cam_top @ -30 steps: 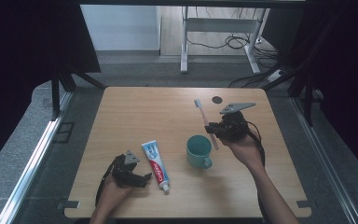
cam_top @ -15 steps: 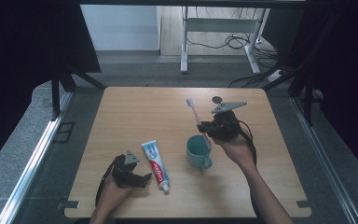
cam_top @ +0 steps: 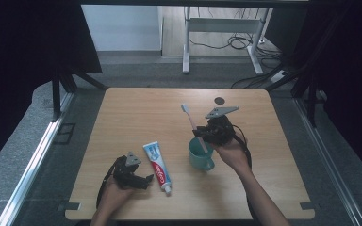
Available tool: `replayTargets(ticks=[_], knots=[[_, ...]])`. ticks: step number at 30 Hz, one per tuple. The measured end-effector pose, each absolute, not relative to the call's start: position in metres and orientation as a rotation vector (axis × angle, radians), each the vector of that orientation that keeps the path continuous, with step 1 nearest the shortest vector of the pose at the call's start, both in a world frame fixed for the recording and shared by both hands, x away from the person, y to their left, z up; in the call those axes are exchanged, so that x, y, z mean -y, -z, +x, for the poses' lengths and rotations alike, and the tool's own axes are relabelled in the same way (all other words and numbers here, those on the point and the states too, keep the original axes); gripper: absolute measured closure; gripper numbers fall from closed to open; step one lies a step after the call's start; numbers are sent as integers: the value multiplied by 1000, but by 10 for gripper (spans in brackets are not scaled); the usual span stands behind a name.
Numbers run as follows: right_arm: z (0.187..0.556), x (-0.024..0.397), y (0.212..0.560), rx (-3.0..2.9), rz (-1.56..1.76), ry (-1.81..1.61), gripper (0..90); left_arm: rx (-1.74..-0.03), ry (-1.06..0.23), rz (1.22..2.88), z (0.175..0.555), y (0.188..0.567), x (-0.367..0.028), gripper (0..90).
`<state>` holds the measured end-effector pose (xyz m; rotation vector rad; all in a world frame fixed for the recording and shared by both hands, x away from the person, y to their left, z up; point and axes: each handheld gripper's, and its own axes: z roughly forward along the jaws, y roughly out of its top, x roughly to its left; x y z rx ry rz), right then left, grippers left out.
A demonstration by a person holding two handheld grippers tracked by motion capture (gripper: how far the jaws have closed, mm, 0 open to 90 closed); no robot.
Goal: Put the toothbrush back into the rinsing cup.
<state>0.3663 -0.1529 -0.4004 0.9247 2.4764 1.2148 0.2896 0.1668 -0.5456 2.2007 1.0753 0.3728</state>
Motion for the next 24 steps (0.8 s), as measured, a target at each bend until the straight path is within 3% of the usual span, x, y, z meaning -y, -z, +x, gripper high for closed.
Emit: replayTargets(ticks=[24], knots=[[367, 153, 442, -2528, 981, -1189, 781, -1073, -372, 2204, 290, 545, -167, 1]])
